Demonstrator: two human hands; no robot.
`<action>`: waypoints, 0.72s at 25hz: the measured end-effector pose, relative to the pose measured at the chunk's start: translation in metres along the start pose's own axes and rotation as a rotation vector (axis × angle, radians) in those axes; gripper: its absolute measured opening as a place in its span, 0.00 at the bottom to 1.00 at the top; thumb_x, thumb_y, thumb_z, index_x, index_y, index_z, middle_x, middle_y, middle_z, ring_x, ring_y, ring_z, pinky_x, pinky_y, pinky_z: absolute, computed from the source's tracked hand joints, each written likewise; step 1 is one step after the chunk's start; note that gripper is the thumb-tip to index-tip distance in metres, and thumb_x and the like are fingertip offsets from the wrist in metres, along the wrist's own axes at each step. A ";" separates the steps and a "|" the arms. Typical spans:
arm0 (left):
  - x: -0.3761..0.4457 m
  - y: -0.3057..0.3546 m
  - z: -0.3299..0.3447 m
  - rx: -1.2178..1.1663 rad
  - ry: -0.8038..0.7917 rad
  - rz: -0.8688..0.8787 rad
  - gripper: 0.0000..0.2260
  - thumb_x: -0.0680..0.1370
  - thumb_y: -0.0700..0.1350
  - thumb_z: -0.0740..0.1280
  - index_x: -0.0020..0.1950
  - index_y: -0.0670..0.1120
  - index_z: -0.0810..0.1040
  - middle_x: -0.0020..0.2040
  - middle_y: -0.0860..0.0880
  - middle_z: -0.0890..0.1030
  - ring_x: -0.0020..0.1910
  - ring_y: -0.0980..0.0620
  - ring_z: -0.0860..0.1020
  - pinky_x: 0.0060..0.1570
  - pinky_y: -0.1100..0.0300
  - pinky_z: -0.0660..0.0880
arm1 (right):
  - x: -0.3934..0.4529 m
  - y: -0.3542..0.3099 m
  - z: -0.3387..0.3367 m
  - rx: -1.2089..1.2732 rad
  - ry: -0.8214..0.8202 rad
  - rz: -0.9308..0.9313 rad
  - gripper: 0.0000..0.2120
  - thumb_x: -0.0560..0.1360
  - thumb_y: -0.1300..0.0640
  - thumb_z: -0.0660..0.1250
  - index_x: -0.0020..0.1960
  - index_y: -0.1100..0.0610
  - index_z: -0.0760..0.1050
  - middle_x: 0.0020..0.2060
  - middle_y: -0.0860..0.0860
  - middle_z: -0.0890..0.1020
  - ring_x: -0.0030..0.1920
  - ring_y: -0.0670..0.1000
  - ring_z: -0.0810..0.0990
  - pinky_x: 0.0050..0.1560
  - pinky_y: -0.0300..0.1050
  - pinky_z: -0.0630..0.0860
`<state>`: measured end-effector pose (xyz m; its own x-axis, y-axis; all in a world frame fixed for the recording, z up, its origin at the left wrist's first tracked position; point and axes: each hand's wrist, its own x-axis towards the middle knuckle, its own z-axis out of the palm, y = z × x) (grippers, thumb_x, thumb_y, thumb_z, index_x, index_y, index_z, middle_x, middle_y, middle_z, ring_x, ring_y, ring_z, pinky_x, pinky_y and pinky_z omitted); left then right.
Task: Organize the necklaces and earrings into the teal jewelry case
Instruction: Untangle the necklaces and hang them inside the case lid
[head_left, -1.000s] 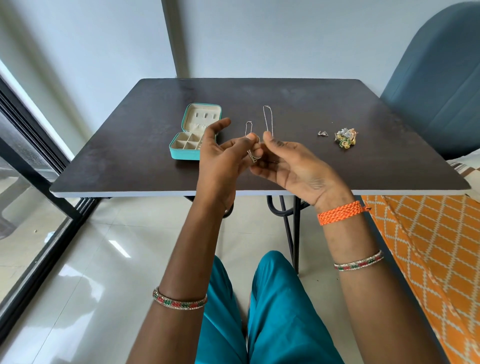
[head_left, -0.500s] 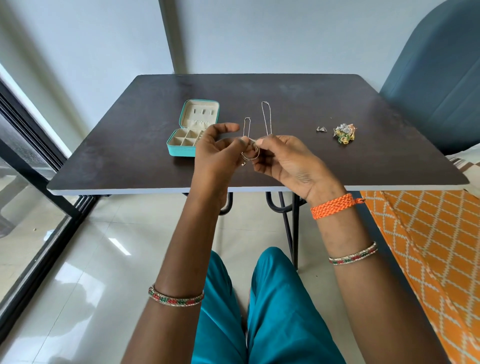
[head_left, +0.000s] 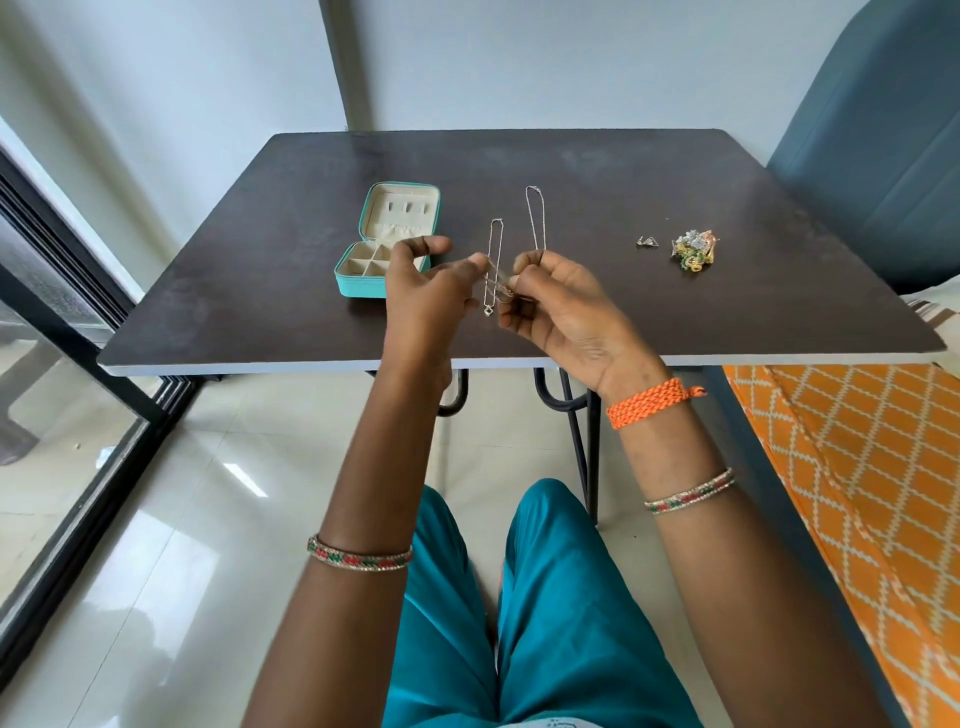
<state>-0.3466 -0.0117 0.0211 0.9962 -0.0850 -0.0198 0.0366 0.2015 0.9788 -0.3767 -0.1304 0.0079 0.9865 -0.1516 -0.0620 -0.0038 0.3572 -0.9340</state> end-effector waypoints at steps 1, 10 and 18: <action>0.004 0.001 0.000 -0.043 0.001 -0.044 0.13 0.73 0.34 0.69 0.45 0.49 0.68 0.38 0.48 0.75 0.28 0.57 0.70 0.33 0.62 0.71 | 0.000 0.001 0.001 -0.020 0.004 -0.021 0.10 0.77 0.70 0.60 0.41 0.58 0.69 0.32 0.52 0.75 0.32 0.47 0.74 0.36 0.39 0.76; 0.011 0.004 -0.002 0.270 -0.034 0.175 0.12 0.75 0.37 0.69 0.50 0.47 0.67 0.36 0.49 0.78 0.27 0.59 0.72 0.30 0.66 0.68 | 0.001 0.003 0.003 -0.464 0.129 -0.216 0.04 0.74 0.61 0.69 0.48 0.55 0.79 0.40 0.51 0.79 0.42 0.46 0.77 0.40 0.41 0.79; 0.018 0.021 -0.006 0.438 -0.136 0.237 0.14 0.73 0.36 0.70 0.53 0.44 0.69 0.36 0.48 0.80 0.24 0.62 0.72 0.26 0.71 0.67 | 0.012 -0.023 0.003 -0.632 0.074 -0.336 0.03 0.71 0.58 0.73 0.45 0.54 0.83 0.40 0.50 0.84 0.43 0.45 0.79 0.48 0.36 0.75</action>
<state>-0.3272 -0.0029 0.0405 0.9526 -0.2189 0.2112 -0.2548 -0.1949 0.9472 -0.3641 -0.1375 0.0292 0.9373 -0.2299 0.2620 0.1820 -0.3185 -0.9303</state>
